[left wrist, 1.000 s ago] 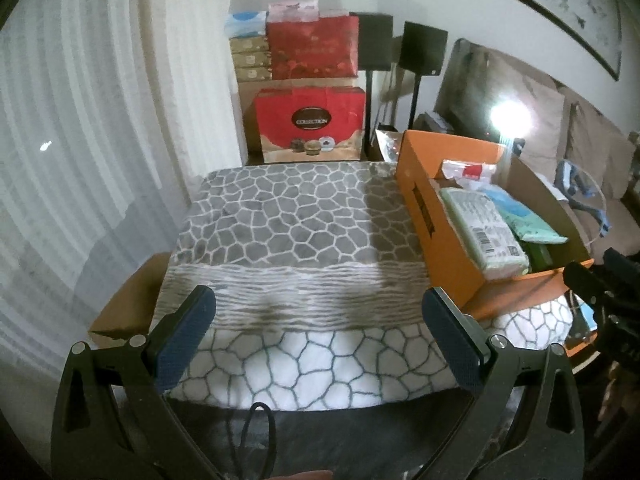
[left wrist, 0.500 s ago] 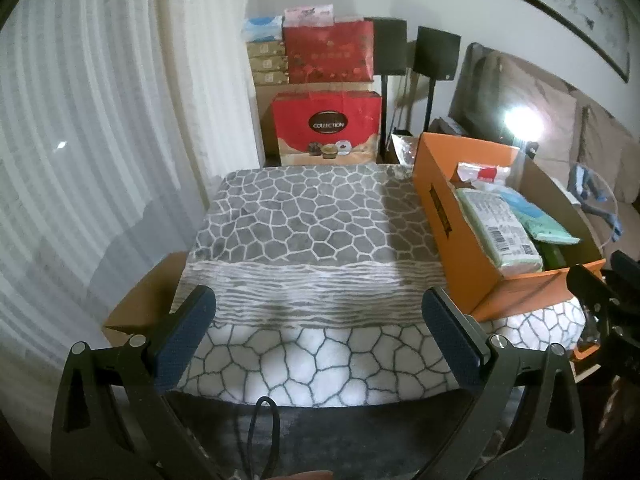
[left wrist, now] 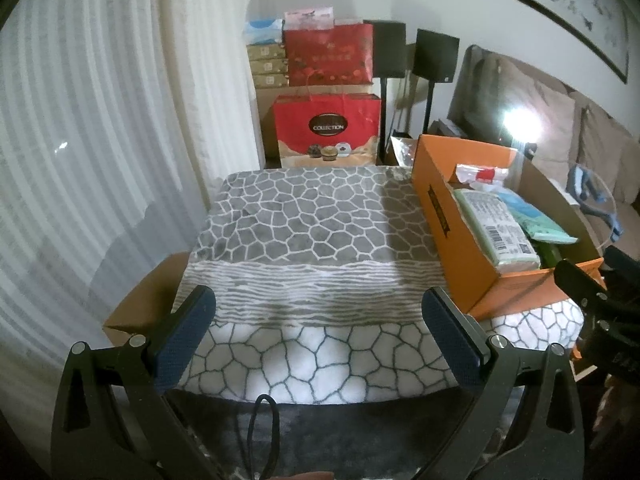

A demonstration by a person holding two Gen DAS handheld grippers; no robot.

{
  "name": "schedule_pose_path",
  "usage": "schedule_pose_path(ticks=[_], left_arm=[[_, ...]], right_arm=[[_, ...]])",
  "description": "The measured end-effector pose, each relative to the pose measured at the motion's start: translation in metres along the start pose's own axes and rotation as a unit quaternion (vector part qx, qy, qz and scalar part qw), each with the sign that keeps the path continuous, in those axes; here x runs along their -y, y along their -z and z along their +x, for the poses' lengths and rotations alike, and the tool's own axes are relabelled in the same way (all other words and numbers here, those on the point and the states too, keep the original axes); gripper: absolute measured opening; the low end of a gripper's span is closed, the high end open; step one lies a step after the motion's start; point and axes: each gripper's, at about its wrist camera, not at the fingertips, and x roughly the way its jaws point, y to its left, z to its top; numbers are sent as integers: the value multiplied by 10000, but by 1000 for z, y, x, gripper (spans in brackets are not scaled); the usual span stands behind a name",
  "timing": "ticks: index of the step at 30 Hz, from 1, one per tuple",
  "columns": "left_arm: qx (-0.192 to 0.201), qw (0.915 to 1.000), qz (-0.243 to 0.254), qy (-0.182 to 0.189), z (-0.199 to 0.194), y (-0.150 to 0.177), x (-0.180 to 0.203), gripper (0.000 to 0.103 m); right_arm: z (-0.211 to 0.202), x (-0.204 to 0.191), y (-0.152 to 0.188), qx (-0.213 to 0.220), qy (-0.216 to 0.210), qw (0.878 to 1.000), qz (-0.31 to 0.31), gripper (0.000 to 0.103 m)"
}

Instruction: Organize objects

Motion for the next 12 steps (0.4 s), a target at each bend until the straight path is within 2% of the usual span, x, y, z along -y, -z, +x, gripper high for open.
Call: schedule_pose_path(ticks=[12], left_arm=[[32,10000,-5,-28,-1,1,1,103]], right_arm=[[0,-1,0,-5,-5,10000,-1,102]])
